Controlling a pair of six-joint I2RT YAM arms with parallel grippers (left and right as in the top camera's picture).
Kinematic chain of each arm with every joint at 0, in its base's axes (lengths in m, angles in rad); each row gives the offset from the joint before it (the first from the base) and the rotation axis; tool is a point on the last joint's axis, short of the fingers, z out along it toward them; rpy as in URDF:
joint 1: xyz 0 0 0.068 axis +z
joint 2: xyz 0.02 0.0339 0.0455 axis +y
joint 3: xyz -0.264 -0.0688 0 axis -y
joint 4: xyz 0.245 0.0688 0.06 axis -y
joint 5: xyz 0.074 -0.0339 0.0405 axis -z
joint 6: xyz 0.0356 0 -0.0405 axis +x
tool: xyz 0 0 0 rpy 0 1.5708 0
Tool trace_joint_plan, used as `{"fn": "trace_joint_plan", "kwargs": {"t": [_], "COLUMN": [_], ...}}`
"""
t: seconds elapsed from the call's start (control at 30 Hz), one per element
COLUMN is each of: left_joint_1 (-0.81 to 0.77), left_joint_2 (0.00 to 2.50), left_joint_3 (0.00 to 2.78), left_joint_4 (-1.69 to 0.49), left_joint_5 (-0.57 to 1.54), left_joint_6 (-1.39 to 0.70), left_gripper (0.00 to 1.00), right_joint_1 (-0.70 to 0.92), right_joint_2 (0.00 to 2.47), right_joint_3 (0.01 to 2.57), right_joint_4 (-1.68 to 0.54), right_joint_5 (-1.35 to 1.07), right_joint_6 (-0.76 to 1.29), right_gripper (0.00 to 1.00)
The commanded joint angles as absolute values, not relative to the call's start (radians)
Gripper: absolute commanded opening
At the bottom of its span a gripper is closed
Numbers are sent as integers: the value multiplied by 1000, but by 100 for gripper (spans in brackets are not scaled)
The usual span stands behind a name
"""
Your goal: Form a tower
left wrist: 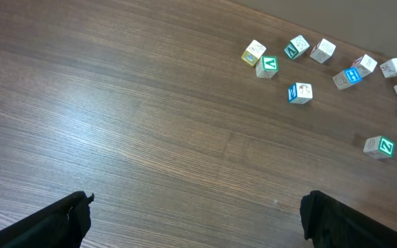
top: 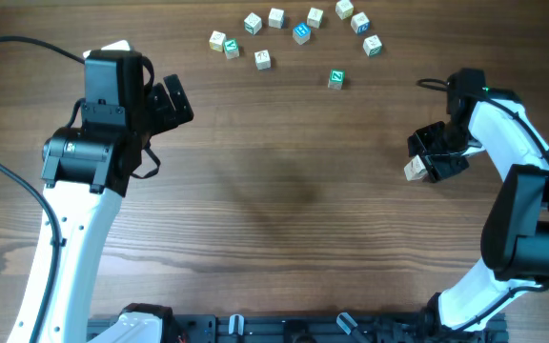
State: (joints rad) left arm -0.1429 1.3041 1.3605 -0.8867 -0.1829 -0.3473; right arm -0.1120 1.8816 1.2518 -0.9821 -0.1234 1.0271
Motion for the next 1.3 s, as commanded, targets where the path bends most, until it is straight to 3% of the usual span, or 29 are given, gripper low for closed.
{"fn": "trace_joint_plan", "kwargs": {"t": [0.0, 0.13, 0.27, 0.43, 1.07, 1.27], "left_joint_1": [-138, -138, -138, -138, -138, -138], "left_joint_2": [1304, 1304, 1304, 1304, 1304, 1304], "left_joint_3": [1357, 1357, 1357, 1357, 1357, 1357], "left_joint_4": [-885, -885, -885, -885, -885, -885], "left_joint_5": [-192, -192, -192, -192, -192, -192], "left_joint_6": [-360, -360, -360, -360, -360, -360], "left_gripper": [100, 100, 100, 100, 100, 100], "right_joint_1": [-108, -108, -108, -108, -108, -108], "right_joint_2": [1895, 1895, 1895, 1895, 1895, 1895], "right_joint_3": [1248, 1248, 1207, 1196, 1196, 1196], "right_joint_4": [-981, -980, -945, -924, -913, -913], "right_joint_5": [-108, -105, -105, -105, -105, -105], "right_joint_6": [1018, 1017, 1018, 1021, 1022, 1023], "right_gripper": [58, 59, 65, 65, 39, 37]}}
